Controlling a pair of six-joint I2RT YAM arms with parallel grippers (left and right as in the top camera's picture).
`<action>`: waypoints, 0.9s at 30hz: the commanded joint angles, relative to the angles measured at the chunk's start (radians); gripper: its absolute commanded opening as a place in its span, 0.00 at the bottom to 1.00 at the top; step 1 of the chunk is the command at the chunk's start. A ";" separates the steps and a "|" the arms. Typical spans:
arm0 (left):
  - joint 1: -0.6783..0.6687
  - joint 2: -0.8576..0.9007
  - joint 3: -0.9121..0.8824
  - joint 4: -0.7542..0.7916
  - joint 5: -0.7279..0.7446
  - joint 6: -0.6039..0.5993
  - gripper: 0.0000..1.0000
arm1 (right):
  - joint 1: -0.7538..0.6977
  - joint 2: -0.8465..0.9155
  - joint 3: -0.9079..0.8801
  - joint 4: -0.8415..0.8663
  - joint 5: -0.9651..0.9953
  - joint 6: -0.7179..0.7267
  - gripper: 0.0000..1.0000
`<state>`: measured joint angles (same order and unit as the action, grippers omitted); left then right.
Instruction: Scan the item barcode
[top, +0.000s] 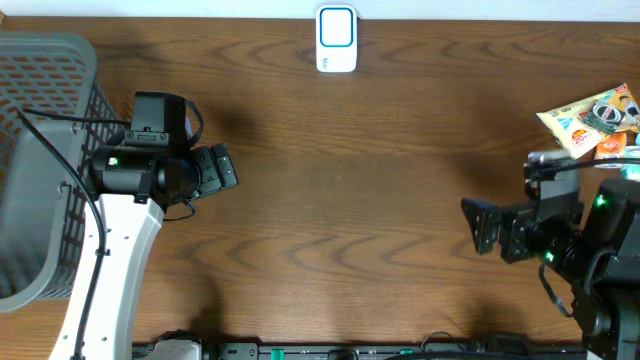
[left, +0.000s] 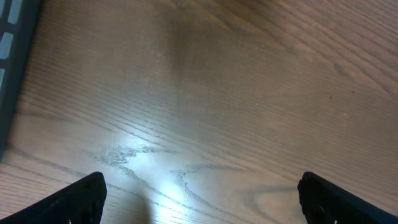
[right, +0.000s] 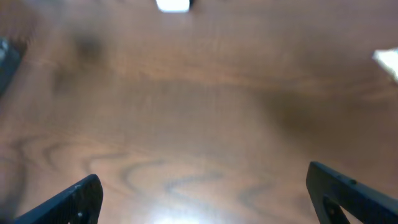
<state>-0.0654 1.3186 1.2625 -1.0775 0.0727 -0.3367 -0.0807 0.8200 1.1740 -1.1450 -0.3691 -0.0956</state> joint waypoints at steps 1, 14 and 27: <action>0.005 0.000 0.001 -0.005 -0.003 0.002 0.98 | 0.003 -0.002 -0.008 -0.037 -0.025 -0.006 0.99; 0.005 0.000 0.001 -0.005 -0.003 0.002 0.98 | 0.003 -0.002 -0.008 -0.063 -0.049 -0.003 0.99; 0.005 0.000 0.001 -0.005 -0.003 0.002 0.98 | 0.009 -0.010 -0.029 -0.050 -0.048 -0.055 0.99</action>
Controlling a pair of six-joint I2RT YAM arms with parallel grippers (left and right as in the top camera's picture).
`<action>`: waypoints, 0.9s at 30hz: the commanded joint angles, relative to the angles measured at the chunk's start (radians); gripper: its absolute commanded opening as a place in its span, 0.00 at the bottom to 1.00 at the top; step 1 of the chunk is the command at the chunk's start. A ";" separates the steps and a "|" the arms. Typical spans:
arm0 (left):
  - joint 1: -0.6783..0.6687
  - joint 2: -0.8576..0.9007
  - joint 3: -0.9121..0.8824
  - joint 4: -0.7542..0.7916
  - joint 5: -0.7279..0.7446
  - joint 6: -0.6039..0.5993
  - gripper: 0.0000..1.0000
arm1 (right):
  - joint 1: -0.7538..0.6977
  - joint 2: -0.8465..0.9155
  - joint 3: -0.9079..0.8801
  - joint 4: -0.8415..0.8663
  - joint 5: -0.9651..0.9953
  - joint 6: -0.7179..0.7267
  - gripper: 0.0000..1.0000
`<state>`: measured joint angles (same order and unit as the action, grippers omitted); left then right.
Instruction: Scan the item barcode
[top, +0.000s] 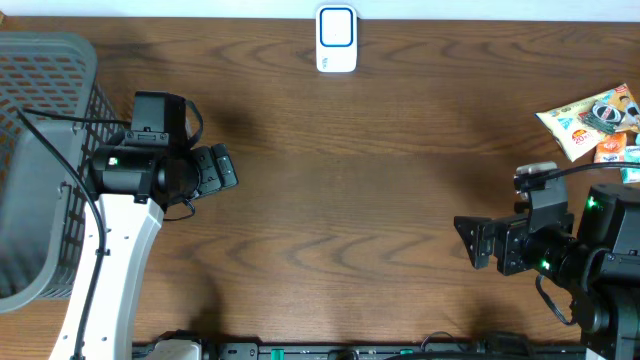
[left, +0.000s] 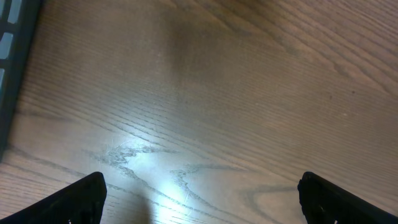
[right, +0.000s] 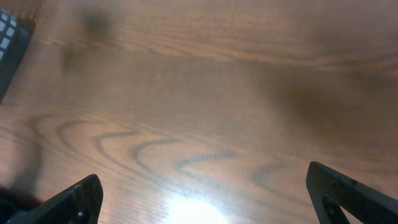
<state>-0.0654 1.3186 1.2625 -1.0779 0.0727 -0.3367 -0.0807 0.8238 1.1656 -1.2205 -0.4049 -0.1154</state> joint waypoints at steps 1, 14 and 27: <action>0.005 0.000 0.001 -0.005 -0.003 0.002 0.98 | 0.009 -0.024 -0.034 0.054 -0.013 -0.040 0.99; 0.005 0.000 0.001 -0.005 -0.003 0.002 0.98 | 0.016 -0.266 -0.524 0.643 -0.025 -0.039 0.99; 0.005 0.000 0.001 -0.005 -0.003 0.002 0.98 | 0.101 -0.607 -1.001 1.201 0.015 -0.039 0.99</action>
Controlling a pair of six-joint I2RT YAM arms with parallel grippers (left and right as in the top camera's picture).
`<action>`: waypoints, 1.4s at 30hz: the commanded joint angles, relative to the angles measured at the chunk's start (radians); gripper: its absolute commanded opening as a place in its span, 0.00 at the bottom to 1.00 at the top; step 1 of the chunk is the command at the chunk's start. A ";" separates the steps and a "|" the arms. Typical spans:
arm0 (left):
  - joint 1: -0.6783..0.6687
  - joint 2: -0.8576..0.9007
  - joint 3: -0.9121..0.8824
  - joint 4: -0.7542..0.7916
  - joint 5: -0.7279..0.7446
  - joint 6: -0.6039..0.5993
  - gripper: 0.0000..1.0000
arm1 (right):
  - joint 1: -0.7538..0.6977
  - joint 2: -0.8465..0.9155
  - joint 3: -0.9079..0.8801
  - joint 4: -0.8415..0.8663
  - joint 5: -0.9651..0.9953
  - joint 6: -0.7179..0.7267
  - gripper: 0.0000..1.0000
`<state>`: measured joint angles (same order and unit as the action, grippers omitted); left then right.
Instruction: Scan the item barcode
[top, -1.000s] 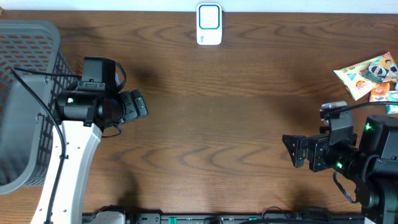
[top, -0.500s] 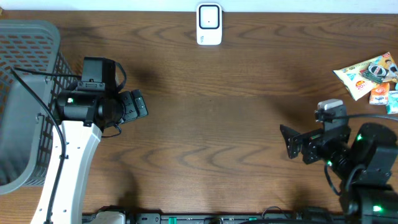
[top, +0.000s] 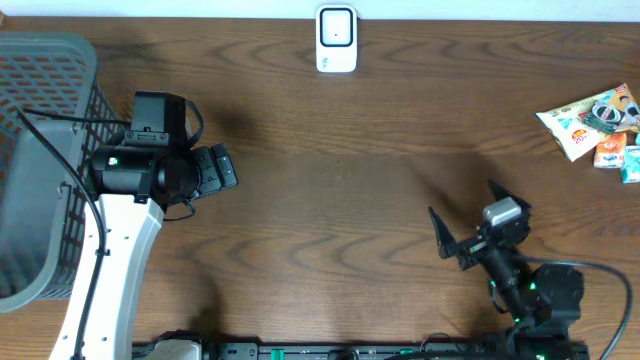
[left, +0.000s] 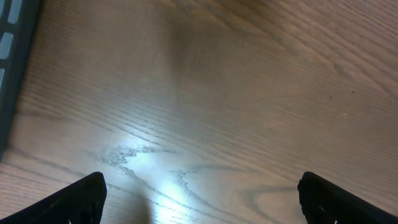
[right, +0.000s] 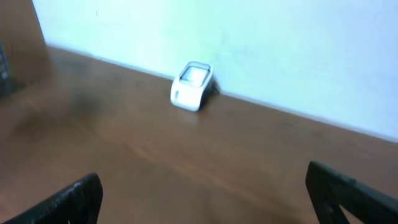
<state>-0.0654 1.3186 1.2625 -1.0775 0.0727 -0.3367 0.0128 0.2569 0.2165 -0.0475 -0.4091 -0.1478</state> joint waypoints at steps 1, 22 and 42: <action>0.005 0.000 0.001 -0.005 -0.003 0.002 0.98 | 0.008 -0.060 -0.081 0.068 0.024 -0.006 0.99; 0.005 0.000 0.001 -0.005 -0.003 0.002 0.98 | 0.006 -0.251 -0.211 0.144 0.191 0.087 0.99; 0.005 0.000 0.001 -0.005 -0.003 0.002 0.98 | 0.008 -0.251 -0.211 -0.032 0.406 0.208 0.99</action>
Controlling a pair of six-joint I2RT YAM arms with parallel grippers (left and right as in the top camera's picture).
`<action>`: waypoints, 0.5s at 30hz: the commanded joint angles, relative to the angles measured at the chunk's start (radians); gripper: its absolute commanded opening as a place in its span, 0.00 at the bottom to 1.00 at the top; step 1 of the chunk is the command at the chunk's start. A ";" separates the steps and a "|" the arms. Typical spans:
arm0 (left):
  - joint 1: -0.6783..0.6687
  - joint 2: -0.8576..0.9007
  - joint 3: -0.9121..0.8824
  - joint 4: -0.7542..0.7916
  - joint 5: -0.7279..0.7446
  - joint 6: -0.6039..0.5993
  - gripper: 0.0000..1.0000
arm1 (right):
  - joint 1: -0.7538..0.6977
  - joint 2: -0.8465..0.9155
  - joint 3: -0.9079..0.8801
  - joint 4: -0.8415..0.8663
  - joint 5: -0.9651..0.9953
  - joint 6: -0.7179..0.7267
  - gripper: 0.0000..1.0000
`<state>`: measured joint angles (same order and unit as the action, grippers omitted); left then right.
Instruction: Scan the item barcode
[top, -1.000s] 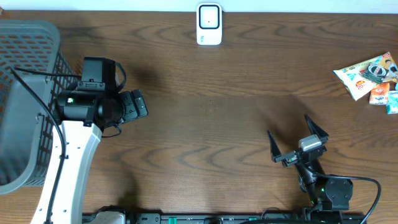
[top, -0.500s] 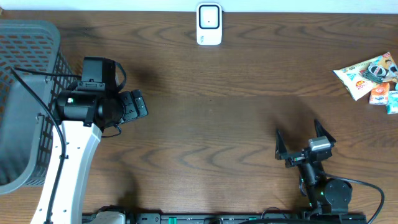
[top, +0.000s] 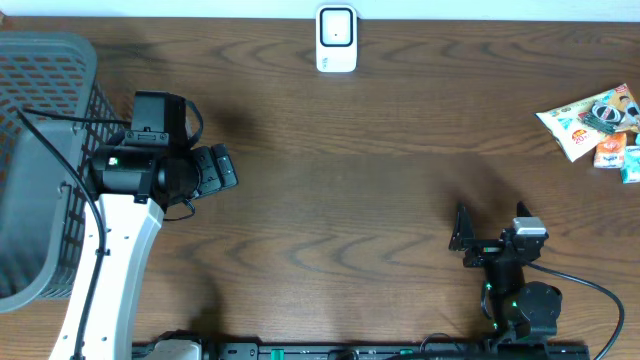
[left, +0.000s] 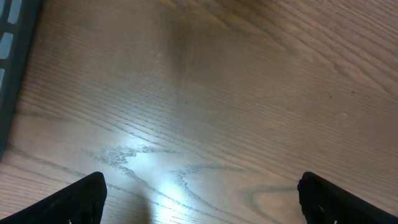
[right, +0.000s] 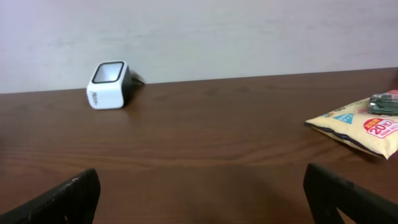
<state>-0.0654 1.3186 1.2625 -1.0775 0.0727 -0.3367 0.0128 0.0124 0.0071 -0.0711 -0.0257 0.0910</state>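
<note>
The white barcode scanner (top: 336, 40) stands at the table's far edge; the right wrist view has the scanner (right: 109, 84) at the upper left. A yellow snack packet (top: 580, 118) lies with other small packets at the far right, and the same packet (right: 359, 126) shows at the right of the right wrist view. My right gripper (top: 463, 238) (right: 202, 202) is open and empty, low near the front edge and well short of the packets. My left gripper (top: 222, 166) (left: 202, 202) hangs open over bare wood.
A grey mesh basket (top: 40, 170) fills the left end of the table, and the basket's rim (left: 11, 56) shows at the left wrist view's edge. A dark flat item (right: 385, 102) rests on the yellow packet. A pale wall rises behind the scanner.
My right arm has folded lower at the front edge, its gripper a little further right. Its camera now looks level across the table, with the packets in sight. The left arm is unchanged.
My right gripper hung open over the table beside the packets at the right edge. It then sat slightly nearer the front. Later the arm was drawn back to the front edge, camera tilted up at the scanner. Now it lies folded low. The left arm never moved.
</note>
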 joint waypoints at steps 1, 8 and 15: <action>0.005 0.000 0.001 -0.005 -0.003 0.002 0.98 | 0.008 -0.007 -0.002 -0.008 0.019 -0.041 0.99; 0.005 0.000 0.001 -0.005 -0.003 0.002 0.98 | 0.008 -0.007 -0.002 -0.008 0.012 -0.050 0.99; 0.005 0.000 0.001 -0.005 -0.003 0.002 0.98 | 0.008 -0.007 -0.002 -0.009 0.008 -0.098 0.99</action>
<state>-0.0654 1.3186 1.2625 -1.0775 0.0727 -0.3367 0.0128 0.0124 0.0071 -0.0715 -0.0254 0.0357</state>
